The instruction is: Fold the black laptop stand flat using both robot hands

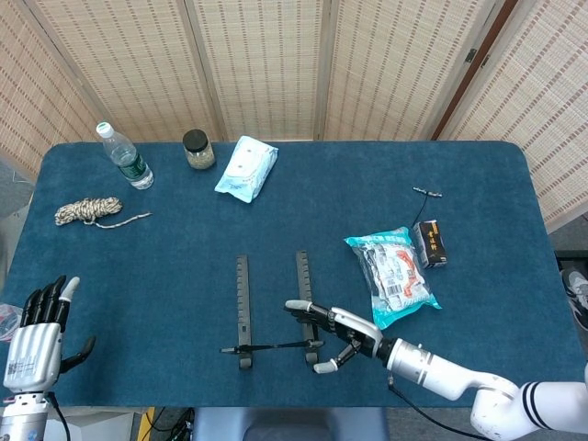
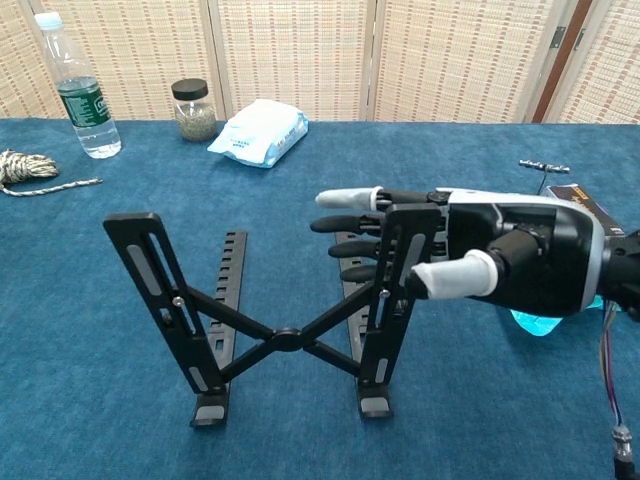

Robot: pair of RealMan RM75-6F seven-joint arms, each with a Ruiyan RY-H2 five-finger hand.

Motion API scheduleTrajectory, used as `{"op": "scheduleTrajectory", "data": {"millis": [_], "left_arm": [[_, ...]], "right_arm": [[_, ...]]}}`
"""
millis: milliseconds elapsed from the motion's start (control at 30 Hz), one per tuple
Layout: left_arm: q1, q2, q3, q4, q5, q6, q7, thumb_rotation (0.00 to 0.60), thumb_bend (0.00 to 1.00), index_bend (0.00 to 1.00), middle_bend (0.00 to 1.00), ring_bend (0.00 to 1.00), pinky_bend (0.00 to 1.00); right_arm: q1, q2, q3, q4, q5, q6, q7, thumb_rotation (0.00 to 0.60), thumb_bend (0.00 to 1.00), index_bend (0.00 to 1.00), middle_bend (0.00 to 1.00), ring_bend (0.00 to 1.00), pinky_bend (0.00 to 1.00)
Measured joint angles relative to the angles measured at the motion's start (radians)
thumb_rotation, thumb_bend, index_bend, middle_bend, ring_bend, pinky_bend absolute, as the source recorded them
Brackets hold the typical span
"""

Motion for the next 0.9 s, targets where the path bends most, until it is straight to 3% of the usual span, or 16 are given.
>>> {"op": "scheduleTrajectory", "data": {"millis": [500,900], "left_arm": [[-0.009,-0.001,-0.002,0.000,-0.007,-0.017,0.010,0.600,0.25,0.03,0.00,0.00,0.00],[-0.059,0.021,0.000,0.026,0.015,-0.103,-0.065,0.600,0.25,0.03,0.00,0.00,0.00]], "right_arm": [[0.015,-0.046,-0.092,0.057,-0.030,0.031,0.175,0.600,0.00,0.00,0.06,0.00,0.05],[0.012,-0.027,-0.100,0.060,-0.025,0.077,0.132,0.600,0.00,0.00,0.06,0.00,0.05]]}}
